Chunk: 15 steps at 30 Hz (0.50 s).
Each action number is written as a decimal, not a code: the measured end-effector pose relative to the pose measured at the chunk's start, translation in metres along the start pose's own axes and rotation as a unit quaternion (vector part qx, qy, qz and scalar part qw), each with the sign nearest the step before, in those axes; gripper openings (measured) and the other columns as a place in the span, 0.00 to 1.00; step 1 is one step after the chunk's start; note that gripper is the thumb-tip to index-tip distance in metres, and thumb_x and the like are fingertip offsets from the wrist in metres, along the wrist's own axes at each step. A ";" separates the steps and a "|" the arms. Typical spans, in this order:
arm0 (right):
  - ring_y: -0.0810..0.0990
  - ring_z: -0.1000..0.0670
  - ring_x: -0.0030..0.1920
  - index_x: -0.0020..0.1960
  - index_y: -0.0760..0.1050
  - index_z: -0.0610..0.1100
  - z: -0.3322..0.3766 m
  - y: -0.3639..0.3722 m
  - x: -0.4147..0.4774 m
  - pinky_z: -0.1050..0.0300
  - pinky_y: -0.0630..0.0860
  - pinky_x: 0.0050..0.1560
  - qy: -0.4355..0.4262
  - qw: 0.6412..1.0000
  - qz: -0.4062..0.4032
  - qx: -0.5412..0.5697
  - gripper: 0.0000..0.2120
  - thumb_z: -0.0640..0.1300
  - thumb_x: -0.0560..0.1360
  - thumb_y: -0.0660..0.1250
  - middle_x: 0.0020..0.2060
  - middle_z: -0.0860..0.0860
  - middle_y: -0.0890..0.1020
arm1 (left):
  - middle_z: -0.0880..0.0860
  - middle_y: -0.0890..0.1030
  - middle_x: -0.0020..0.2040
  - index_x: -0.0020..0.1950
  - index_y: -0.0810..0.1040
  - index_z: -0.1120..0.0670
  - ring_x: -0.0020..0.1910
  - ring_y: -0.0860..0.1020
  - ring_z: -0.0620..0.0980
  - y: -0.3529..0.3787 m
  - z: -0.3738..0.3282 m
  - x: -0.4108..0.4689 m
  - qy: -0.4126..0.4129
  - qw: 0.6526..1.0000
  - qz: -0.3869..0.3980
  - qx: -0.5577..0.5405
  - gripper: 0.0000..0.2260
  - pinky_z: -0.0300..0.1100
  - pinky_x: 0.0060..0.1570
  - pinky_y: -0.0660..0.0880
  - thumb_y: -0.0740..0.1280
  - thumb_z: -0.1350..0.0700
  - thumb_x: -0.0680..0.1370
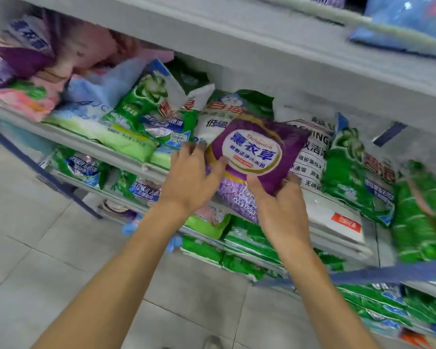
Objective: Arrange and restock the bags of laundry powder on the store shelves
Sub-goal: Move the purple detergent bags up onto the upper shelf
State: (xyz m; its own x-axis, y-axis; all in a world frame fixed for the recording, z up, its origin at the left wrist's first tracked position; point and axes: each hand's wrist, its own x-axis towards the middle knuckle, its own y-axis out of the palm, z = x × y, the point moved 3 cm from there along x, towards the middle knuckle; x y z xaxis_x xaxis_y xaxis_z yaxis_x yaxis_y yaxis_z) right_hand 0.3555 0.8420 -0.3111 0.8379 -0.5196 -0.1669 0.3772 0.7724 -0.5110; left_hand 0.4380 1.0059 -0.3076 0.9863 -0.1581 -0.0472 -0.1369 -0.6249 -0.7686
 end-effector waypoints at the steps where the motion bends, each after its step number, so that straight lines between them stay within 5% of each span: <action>1: 0.81 0.49 0.58 0.68 0.67 0.55 0.002 0.003 0.001 0.46 0.77 0.63 -0.002 1.000 -0.008 -0.009 0.31 0.68 0.71 0.69 0.60 0.53 0.81 | 0.60 0.71 0.67 0.71 0.72 0.57 0.67 0.69 0.62 0.005 -0.002 0.002 0.003 1.000 -0.012 -0.003 0.26 0.53 0.69 0.65 0.62 0.40 0.81; 4: 0.80 0.47 0.59 0.69 0.64 0.48 0.007 0.011 0.005 0.48 0.78 0.61 -0.024 0.999 -0.033 -0.012 0.34 0.64 0.73 0.72 0.60 0.50 0.81 | 0.62 0.70 0.66 0.67 0.73 0.58 0.65 0.70 0.64 0.017 -0.012 0.004 0.008 0.999 -0.043 0.032 0.24 0.53 0.66 0.65 0.63 0.41 0.80; 8: 0.82 0.61 0.47 0.63 0.67 0.46 0.006 0.009 0.009 0.69 0.76 0.47 -0.018 0.997 -0.019 0.076 0.25 0.49 0.74 0.77 0.51 0.56 0.84 | 0.58 0.74 0.63 0.64 0.73 0.56 0.59 0.77 0.63 0.010 -0.019 0.008 -0.087 0.994 -0.008 -0.060 0.25 0.49 0.58 0.72 0.71 0.41 0.75; 11: 0.85 0.59 0.49 0.62 0.73 0.47 0.002 -0.002 0.008 0.60 0.79 0.56 0.010 0.983 0.033 0.180 0.22 0.40 0.72 0.78 0.49 0.55 0.88 | 0.47 0.83 0.49 0.51 0.74 0.52 0.50 0.81 0.49 -0.008 -0.020 0.006 -0.142 0.966 0.051 -0.211 0.15 0.42 0.48 0.75 0.75 0.47 0.74; 13: 0.86 0.55 0.53 0.62 0.74 0.47 -0.001 -0.008 0.004 0.56 0.79 0.59 0.033 0.967 0.090 0.237 0.23 0.33 0.72 0.77 0.51 0.54 0.88 | 0.48 0.87 0.47 0.48 0.81 0.52 0.50 0.83 0.49 -0.015 -0.019 -0.002 -0.159 0.939 0.112 -0.285 0.10 0.44 0.54 0.78 0.77 0.49 0.72; 15: 0.86 0.52 0.55 0.62 0.75 0.47 -0.003 -0.015 -0.005 0.53 0.79 0.60 0.052 0.952 0.134 0.270 0.25 0.30 0.70 0.76 0.52 0.51 0.88 | 0.50 0.87 0.52 0.53 0.85 0.54 0.55 0.84 0.51 -0.019 -0.017 -0.016 -0.184 0.912 0.164 -0.329 0.19 0.52 0.64 0.76 0.79 0.46 0.67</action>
State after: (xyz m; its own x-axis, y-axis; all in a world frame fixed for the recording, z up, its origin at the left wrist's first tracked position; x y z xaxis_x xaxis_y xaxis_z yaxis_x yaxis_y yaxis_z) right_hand 0.3443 0.8314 -0.3050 0.8995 -0.2883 -0.3282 0.3262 0.9430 0.0657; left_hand 0.4232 1.0073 -0.2820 0.8292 -0.2274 -0.5106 -0.3367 -0.9324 -0.1314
